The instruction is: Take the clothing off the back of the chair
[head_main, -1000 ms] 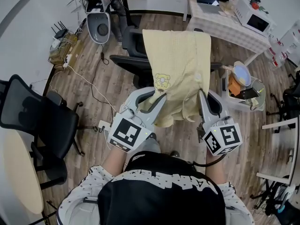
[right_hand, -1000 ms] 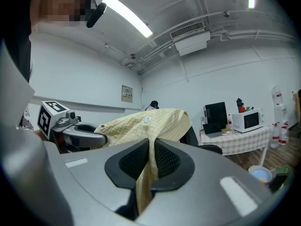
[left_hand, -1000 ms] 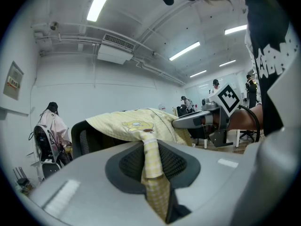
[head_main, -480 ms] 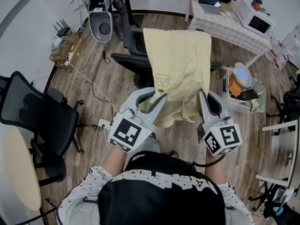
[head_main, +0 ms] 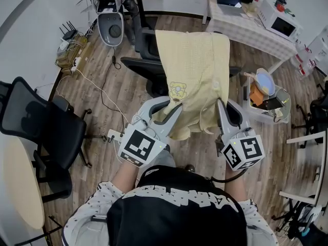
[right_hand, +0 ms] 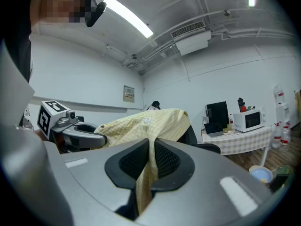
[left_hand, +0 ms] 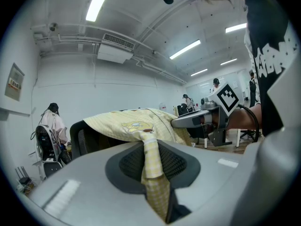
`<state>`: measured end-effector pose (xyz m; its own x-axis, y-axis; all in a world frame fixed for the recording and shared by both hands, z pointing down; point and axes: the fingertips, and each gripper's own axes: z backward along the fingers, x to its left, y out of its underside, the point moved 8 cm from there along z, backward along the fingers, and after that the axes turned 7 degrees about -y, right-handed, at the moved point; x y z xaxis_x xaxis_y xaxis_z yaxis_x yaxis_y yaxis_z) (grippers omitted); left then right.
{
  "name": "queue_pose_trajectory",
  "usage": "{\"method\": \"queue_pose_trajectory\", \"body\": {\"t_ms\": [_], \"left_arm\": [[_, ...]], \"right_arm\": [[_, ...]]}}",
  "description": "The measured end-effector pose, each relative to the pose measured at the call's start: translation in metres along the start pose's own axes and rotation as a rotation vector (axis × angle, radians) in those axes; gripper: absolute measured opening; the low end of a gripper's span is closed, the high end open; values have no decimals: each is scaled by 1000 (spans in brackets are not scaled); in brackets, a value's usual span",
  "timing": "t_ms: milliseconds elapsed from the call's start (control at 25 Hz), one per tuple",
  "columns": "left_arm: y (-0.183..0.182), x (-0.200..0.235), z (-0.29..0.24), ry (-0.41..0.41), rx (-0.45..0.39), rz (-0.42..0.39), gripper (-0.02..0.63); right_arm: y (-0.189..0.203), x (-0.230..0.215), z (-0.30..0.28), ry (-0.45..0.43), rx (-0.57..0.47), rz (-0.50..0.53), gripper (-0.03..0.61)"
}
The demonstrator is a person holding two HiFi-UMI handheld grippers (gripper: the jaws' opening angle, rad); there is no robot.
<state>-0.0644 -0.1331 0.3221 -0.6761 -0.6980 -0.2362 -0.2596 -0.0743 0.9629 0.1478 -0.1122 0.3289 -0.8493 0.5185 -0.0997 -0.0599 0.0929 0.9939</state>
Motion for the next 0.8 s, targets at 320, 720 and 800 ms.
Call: {"method": "queue_pose_trajectory", "body": {"t_ms": [320,720,800], "left_arm": [[-1,-2,3,-11,4,-1,66],[1,-5,7,-13,9,-3,66],[0,-6,7,-14,10,-3,66]], "right_arm": [[0,2,4,-16,8,1,41],[3,4,5,-17,8,-2,41],[2,3,6,-17,5,-4,41]]}}
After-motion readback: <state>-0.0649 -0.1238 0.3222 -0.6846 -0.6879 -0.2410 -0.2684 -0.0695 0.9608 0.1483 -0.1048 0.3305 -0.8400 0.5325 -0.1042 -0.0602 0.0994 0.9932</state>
